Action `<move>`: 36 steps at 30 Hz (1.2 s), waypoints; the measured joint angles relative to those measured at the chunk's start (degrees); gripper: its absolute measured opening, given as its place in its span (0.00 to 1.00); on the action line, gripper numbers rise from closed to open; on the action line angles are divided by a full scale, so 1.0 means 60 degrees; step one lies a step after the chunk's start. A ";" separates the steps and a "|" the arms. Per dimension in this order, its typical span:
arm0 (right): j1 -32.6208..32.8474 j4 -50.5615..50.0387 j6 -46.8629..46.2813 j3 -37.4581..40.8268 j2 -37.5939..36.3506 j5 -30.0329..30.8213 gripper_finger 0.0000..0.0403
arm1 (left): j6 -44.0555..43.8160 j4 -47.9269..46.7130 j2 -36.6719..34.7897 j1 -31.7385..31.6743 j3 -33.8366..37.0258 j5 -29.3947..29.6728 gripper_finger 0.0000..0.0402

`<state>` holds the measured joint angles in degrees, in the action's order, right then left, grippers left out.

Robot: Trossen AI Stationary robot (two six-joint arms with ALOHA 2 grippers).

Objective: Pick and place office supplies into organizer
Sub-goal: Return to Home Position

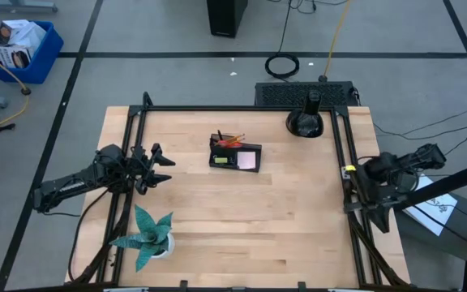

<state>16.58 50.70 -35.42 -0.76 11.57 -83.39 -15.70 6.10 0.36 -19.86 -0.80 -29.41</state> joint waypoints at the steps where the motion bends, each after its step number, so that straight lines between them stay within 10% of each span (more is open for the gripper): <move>1: 0.0000 -0.0053 0.0013 -0.0003 0.0012 0.0148 0.08 | -0.0001 0.0007 0.0000 0.0000 0.0000 0.0000 0.64; 36: 0.0000 -0.0064 0.0012 -0.0018 0.0005 0.0129 0.08 | 0.0007 0.0006 0.0000 0.0000 0.0000 0.0000 0.64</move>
<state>16.58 50.32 -35.35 -0.86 11.60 -82.61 -15.66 6.14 0.36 -19.86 -0.80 -29.41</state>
